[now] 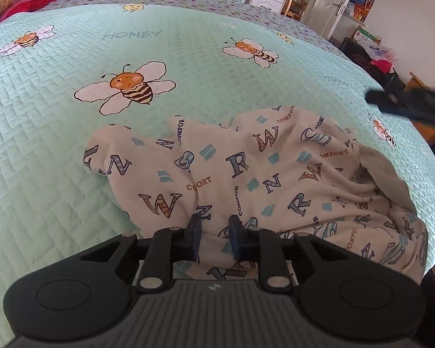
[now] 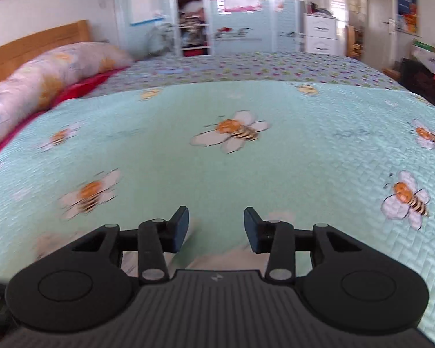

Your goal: Fold clothes

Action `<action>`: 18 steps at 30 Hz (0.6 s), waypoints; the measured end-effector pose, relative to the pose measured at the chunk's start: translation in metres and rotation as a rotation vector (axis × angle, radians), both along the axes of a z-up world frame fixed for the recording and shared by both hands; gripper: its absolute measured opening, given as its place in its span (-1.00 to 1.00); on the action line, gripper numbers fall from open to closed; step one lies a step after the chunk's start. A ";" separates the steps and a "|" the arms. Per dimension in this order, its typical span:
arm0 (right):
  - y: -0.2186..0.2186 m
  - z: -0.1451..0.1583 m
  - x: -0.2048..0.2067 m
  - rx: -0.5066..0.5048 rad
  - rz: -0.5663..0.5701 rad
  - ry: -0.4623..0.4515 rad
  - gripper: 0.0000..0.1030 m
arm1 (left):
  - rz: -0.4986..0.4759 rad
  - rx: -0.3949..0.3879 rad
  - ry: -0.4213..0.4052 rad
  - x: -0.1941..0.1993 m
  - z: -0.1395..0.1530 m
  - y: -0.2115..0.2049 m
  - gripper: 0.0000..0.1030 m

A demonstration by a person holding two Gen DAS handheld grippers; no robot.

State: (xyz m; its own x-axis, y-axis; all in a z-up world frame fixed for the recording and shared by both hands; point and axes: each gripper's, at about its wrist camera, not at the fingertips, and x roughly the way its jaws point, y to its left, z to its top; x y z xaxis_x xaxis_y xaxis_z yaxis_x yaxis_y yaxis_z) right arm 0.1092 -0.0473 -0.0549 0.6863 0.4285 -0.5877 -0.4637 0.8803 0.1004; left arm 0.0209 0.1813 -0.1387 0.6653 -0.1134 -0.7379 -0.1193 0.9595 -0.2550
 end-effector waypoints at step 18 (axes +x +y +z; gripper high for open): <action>-0.002 0.013 0.030 0.115 -0.039 0.064 0.11 | -0.011 -0.049 -0.050 -0.011 0.009 0.006 -0.50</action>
State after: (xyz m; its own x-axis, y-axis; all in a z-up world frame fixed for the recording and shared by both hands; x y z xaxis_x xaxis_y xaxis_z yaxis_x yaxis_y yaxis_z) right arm 0.1388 -0.0492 -0.0416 0.6661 0.4694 -0.5796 -0.4189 0.8784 0.2300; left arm 0.0100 0.1869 -0.1293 0.6995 -0.1560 -0.6974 -0.0952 0.9469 -0.3072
